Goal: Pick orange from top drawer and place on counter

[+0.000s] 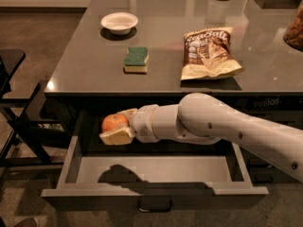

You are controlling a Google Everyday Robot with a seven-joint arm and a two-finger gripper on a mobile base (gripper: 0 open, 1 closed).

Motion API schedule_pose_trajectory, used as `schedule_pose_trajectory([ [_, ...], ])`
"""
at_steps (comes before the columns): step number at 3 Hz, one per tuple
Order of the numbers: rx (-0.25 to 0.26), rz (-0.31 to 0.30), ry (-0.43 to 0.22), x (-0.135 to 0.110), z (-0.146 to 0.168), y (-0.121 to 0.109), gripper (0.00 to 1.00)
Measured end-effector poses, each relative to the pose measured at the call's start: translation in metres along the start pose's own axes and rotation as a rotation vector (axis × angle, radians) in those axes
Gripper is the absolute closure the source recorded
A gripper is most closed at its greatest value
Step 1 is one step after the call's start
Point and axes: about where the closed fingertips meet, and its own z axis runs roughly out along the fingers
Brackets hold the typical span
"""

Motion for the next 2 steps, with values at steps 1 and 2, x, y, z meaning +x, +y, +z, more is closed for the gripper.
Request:
schedule_pose_trajectory([
  [1,-0.005,-0.005,-0.024,-0.007,0.003,-0.001,1.00],
  [2,0.017,-0.042,-0.044,-0.039,0.004,-0.005,1.00],
])
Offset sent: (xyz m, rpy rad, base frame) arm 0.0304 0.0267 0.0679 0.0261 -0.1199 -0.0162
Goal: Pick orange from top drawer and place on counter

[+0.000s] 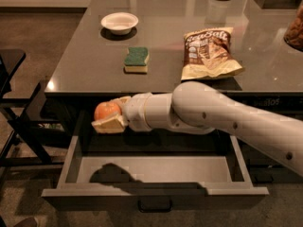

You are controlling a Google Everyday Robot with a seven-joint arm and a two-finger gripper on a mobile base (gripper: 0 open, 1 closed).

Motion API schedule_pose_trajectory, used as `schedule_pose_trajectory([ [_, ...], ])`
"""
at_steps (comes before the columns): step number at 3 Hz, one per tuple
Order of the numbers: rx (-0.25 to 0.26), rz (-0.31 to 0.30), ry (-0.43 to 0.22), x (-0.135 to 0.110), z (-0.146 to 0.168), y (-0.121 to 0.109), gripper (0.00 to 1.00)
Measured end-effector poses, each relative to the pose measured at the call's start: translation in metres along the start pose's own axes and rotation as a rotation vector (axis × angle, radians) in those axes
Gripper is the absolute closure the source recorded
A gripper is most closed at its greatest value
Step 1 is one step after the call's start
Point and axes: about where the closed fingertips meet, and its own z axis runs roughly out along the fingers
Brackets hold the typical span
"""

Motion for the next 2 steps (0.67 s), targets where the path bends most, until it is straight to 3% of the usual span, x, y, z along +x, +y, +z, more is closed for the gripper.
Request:
schedule_pose_trajectory([
  [1,-0.002,-0.067,-0.013,-0.0522,0.0032,0.0022,1.00],
  [2,-0.008,-0.062,-0.022,-0.0545,0.0072,0.0001,1.00],
])
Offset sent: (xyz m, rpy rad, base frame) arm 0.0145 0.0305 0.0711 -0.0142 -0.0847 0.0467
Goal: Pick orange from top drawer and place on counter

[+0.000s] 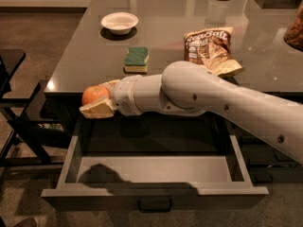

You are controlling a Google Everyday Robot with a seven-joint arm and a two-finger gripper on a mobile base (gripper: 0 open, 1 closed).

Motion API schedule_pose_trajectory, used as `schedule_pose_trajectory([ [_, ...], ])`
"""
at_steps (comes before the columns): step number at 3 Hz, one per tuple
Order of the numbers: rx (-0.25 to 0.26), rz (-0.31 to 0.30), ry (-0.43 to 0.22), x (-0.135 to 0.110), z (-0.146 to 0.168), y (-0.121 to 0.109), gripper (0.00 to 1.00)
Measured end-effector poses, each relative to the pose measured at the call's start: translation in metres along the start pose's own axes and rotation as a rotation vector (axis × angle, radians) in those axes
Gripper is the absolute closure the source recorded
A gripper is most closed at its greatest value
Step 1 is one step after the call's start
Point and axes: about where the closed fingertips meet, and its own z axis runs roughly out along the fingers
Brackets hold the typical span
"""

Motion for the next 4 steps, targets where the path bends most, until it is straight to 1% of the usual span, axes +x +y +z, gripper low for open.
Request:
schedule_pose_trajectory([
  [1,-0.024,-0.018,-0.030,-0.019,0.015,-0.016,1.00],
  [2,-0.066,-0.042,-0.045,-0.045,0.036,-0.038,1.00],
  [3,-0.102,-0.064,-0.046,-0.066,0.056,-0.054,1.00],
  [4,-0.104,-0.072,-0.056,-0.074,0.058,-0.054,1.00],
])
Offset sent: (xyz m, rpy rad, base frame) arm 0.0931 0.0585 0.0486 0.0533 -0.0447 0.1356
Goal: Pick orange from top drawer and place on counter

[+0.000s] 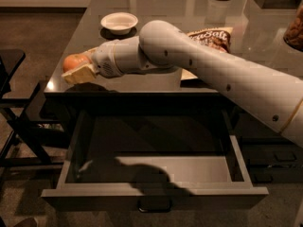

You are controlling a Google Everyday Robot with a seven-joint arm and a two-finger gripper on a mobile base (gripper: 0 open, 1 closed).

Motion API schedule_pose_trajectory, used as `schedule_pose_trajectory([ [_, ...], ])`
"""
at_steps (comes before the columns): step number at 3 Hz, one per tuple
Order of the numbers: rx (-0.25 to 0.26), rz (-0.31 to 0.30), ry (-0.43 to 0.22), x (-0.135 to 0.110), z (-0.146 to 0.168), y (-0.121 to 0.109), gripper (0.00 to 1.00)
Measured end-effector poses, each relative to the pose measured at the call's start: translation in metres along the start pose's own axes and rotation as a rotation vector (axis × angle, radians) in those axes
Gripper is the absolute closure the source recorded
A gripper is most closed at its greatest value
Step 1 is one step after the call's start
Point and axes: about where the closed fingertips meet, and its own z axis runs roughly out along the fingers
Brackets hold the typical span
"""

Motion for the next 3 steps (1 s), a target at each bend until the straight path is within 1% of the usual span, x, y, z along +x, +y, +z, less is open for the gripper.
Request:
schedule_pose_trajectory([
  [1,0.004,0.007,-0.036,0.003,0.004,-0.004,1.00],
  [2,-0.003,0.028,-0.119,-0.007,0.029,-0.035,1.00],
  [3,-0.004,0.020,-0.109,0.000,0.031,-0.038,1.00],
])
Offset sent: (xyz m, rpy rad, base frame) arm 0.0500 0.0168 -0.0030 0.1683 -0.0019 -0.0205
